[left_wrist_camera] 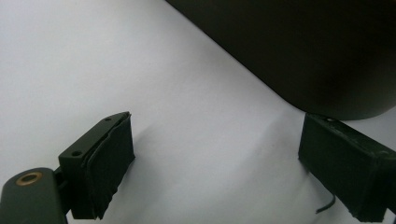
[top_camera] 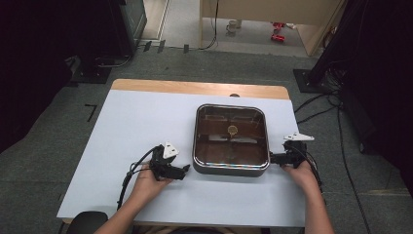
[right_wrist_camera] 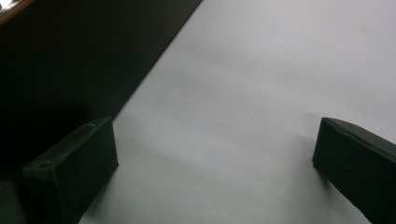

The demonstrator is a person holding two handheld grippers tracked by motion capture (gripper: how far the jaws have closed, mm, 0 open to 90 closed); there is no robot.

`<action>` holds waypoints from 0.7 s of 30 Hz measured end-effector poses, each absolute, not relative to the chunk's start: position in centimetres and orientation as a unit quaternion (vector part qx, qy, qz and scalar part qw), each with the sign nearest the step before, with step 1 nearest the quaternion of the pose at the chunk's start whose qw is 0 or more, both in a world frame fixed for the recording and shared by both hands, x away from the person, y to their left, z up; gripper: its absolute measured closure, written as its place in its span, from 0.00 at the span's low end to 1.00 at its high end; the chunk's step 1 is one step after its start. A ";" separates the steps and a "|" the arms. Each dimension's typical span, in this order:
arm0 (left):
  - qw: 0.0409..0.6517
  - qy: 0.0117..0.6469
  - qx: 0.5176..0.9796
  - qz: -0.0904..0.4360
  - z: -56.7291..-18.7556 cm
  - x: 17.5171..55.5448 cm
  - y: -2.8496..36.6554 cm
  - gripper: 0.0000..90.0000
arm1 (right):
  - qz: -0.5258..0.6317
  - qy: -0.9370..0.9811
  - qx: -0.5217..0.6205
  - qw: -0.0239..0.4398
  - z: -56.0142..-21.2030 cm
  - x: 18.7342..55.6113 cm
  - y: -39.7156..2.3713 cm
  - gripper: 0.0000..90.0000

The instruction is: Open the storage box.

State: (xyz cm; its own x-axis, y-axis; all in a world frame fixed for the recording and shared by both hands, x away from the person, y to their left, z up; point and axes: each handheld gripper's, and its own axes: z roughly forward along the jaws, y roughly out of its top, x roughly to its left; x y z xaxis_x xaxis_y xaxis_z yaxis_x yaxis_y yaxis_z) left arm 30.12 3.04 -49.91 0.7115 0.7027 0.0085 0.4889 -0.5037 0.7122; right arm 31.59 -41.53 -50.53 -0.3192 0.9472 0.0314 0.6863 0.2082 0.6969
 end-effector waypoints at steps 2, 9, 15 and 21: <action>0.352 0.350 0.855 0.148 -49.8 30.2 3.0 0.11 | 0.314 0.749 0.545 0.208 -50.5 31.6 -41.5 0.00; 0.329 0.344 0.870 0.132 -49.2 30.6 2.8 0.15 | 0.314 0.749 0.546 0.207 -50.5 31.6 -41.5 0.00; 0.330 0.343 0.874 0.098 -48.5 31.0 3.3 0.17 | 0.314 0.749 0.546 0.207 -50.5 31.6 -41.5 0.00; 0.326 0.336 0.880 0.079 -47.6 31.4 3.6 0.18 | 0.314 0.749 0.546 0.207 -50.5 31.6 -41.5 0.00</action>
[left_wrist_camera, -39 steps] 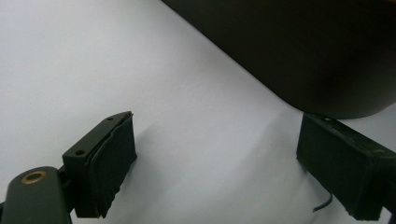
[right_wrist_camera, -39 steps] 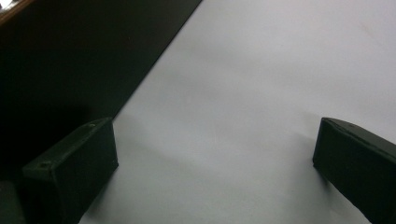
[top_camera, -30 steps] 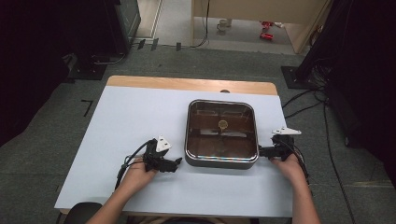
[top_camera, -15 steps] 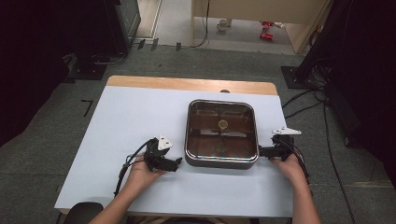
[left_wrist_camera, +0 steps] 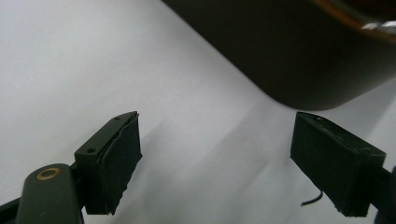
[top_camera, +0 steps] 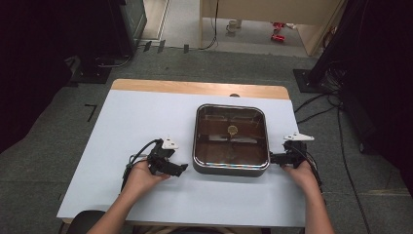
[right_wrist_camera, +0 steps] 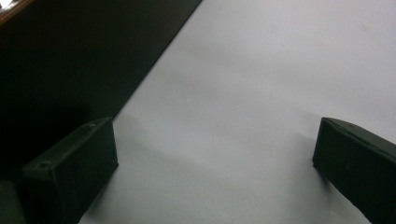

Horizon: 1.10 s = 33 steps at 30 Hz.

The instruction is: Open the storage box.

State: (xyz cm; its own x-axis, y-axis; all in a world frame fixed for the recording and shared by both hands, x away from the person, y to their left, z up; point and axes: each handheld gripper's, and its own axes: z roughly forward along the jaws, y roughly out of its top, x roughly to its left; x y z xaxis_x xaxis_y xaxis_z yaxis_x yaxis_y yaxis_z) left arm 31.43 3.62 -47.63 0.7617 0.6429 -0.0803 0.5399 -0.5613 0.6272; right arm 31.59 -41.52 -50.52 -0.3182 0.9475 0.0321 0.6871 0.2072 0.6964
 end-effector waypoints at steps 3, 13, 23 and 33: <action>0.334 0.333 0.879 0.071 -46.7 31.6 4.1 0.26 | 0.314 0.749 0.546 0.208 -50.5 31.6 -41.5 0.00; 0.372 0.315 0.871 0.056 -43.5 32.1 4.4 0.28 | 0.314 0.749 0.545 0.208 -50.5 31.6 -41.5 0.00; 0.380 0.292 0.876 0.056 -41.7 33.4 2.6 0.28 | 0.314 0.749 0.545 0.208 -50.5 31.6 -41.5 0.00; 0.384 0.264 0.884 0.046 -40.5 34.8 -0.6 0.28 | 0.314 0.749 0.545 0.208 -50.5 31.6 -41.5 0.00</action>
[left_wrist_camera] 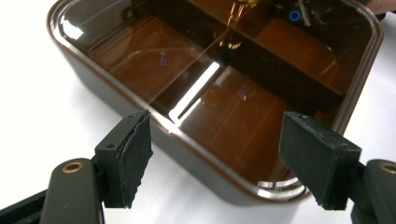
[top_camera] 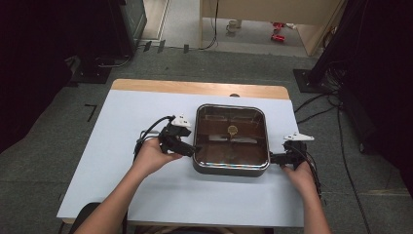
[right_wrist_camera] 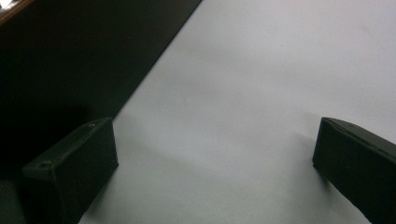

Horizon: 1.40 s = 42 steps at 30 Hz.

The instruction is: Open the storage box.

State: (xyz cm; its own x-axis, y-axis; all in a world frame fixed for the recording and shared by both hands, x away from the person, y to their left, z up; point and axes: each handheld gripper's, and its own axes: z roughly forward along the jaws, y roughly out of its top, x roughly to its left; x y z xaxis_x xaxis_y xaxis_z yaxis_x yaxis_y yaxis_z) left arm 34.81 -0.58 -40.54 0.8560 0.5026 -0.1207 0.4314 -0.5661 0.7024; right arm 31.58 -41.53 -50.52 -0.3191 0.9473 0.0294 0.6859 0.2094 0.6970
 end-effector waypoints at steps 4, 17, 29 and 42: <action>0.387 0.257 0.884 0.045 -40.3 35.2 -1.6 0.29 | 0.314 0.749 0.545 0.208 -50.5 31.6 -41.5 0.00; 0.393 0.225 0.891 0.037 -39.9 37.0 -5.4 0.35 | 0.314 0.749 0.545 0.209 -50.5 31.6 -41.5 0.00; 0.393 0.209 0.895 0.037 -40.7 38.8 -8.6 0.41 | 0.314 0.749 0.545 0.209 -50.5 31.6 -41.5 0.00; 0.391 0.195 0.899 0.040 -42.5 39.6 -11.6 0.48 | 0.314 0.749 0.545 0.208 -50.5 31.6 -41.5 0.00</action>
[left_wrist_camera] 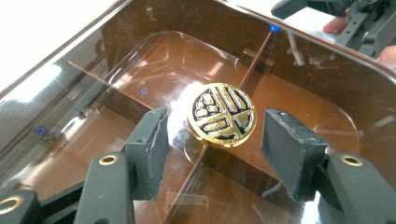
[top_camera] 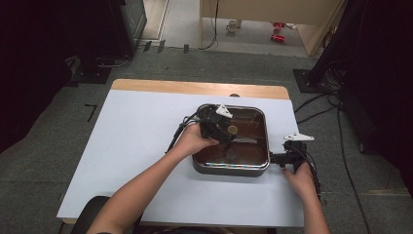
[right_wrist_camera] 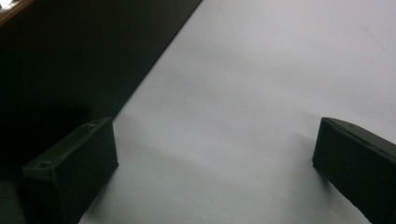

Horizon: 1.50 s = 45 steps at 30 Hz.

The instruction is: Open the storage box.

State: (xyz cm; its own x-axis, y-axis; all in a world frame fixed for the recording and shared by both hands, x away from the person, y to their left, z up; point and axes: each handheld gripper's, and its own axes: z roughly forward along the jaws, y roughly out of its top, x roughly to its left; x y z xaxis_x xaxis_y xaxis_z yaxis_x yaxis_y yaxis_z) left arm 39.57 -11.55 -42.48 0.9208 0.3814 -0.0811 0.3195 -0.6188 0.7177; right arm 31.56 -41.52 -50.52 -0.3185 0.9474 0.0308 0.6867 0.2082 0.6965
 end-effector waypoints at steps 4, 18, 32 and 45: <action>0.400 0.190 0.895 0.044 -42.7 39.6 -11.7 0.55 | 0.314 0.749 0.545 0.208 -50.5 31.6 -41.5 0.00; 0.400 0.186 0.896 0.041 -42.2 39.5 -11.6 0.66 | 0.314 0.749 0.546 0.208 -50.5 31.6 -41.5 0.00; 0.435 0.188 0.880 0.045 -38.2 38.7 -9.7 0.66 | 0.314 0.749 0.545 0.208 -50.5 31.6 -41.5 0.00; 0.432 0.208 0.876 0.049 -36.4 37.6 -5.7 0.66 | 0.314 0.749 0.545 0.209 -50.5 31.6 -41.5 0.00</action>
